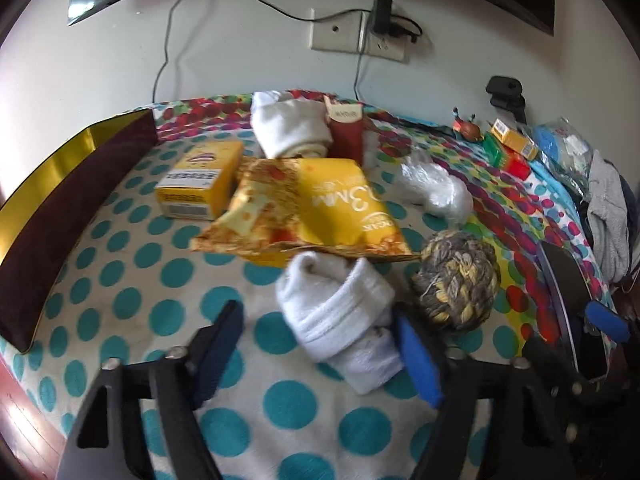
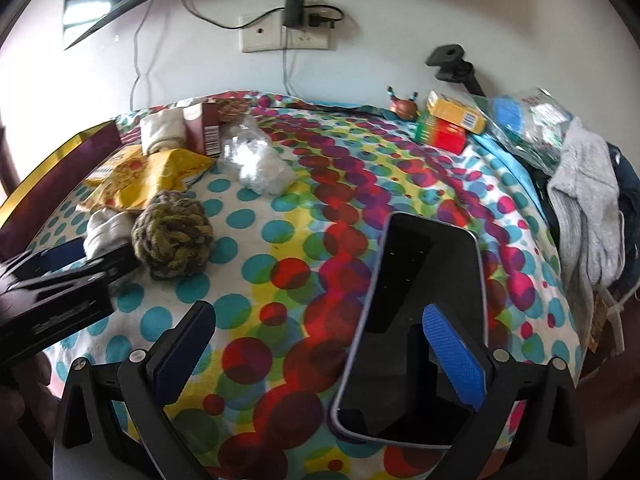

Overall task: Organize objects
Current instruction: 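Reach the left gripper to the white rolled sock and grasp it, then drop the sock into the gold tin while the right gripper grasps the rope ball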

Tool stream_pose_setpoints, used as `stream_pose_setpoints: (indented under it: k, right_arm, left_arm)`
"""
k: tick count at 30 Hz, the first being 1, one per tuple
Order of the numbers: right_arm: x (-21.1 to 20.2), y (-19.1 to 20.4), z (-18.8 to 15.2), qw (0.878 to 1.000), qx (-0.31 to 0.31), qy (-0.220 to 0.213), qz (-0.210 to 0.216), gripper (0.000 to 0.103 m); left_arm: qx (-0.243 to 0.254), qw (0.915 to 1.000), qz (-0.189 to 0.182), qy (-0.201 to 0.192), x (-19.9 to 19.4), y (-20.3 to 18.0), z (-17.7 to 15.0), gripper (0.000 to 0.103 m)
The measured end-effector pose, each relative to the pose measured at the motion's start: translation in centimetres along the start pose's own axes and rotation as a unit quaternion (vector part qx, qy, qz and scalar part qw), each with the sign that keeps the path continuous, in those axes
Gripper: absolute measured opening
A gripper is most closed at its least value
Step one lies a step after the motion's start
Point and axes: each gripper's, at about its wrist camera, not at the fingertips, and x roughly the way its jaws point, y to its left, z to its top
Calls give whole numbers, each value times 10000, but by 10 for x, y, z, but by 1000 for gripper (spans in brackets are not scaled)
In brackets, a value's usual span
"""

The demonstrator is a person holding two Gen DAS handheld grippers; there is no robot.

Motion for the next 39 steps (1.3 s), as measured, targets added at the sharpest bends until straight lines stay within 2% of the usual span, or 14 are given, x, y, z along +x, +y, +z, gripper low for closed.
stream_pose_setpoints:
  k: [2,3,9,12,17,23,25,29,33,36,38,39]
  right_arm:
    - [0,4,-1,9999,-101,-9,46,103]
    - [1,5,-2,9999,-144,-8,77,103]
    - [1,8,-3,9996,-221,-65,171,103]
    - [0,10,-4,9995,-228,-80,200,103]
    - [-4,18,1,9973,-126,-184,696,103]
    - [-2,49,12,9930,-343,-355,1071,103]
    - [4,58,19,9931,-384,-383,1041,103]
    - [25,66,32,9949,-320,-123,952,103]
    - [45,58,39,9980,88,271,566,103]
    - [47,53,42,9965,288,367,697,103]
    - [48,55,44,9975,194,399,545,97]
    - [47,58,44,9981,116,381,479,90]
  left_arm:
    - [65,9997,219,-48,3,-7,2,58]
    - [100,9997,219,-53,4,-9,3,46]
    - [-18,9998,208,33,2,-8,6,37]
    - [-87,9997,207,41,-5,-2,5,36]
    - [-309,9991,291,-68,-25,19,-2,35]
    - [-549,9971,460,-247,-58,48,-14,35]
    - [-573,9966,518,-281,-66,55,-21,35]
    - [-645,9961,544,-266,-76,66,-36,36]
    - [-770,9954,482,-288,-80,77,-45,36]
    - [-877,9948,408,-309,-80,84,-48,36]
    - [-901,9948,364,-307,-79,86,-50,36]
    - [-923,9947,341,-302,-78,87,-51,36]
